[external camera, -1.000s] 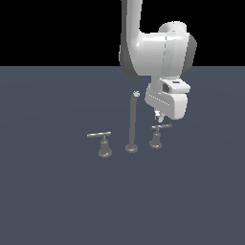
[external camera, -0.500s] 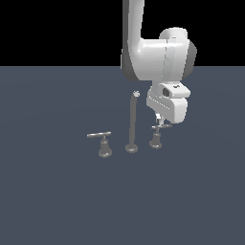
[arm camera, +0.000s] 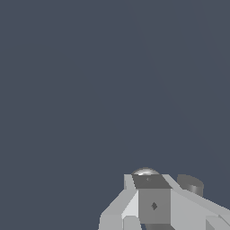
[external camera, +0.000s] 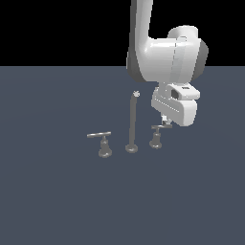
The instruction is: Turn on the faucet by rotating a designated handle.
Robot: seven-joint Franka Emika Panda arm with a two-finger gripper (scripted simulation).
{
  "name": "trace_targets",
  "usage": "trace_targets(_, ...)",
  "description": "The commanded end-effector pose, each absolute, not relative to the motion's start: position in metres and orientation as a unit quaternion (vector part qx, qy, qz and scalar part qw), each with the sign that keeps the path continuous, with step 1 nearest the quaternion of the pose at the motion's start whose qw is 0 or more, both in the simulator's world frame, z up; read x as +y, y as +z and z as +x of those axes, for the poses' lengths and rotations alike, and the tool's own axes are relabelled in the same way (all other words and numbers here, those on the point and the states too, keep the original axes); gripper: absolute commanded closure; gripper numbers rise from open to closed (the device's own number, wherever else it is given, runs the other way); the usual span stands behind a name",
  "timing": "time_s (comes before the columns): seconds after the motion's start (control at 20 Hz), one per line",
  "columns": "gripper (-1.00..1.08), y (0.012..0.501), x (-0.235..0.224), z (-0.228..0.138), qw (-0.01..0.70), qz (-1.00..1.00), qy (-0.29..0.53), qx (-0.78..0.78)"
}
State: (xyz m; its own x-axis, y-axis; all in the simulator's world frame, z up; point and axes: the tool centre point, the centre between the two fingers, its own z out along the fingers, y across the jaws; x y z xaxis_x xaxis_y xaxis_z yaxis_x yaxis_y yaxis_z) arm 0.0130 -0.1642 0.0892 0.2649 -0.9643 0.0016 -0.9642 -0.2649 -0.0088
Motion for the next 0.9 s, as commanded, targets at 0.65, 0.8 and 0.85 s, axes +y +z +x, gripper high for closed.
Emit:
trace_targets(0.65,1.08,0.089,-0.173,-0.022,0.003,-0.794,-0.008,0.608)
trace_targets(0.8,1.08,0.089,-0.167,-0.032,0.003,-0.794,-0.006,0.608)
trace_targets(0.85,1.08,0.089,-0.165,-0.035,0.002,-0.794,-0.005,0.609)
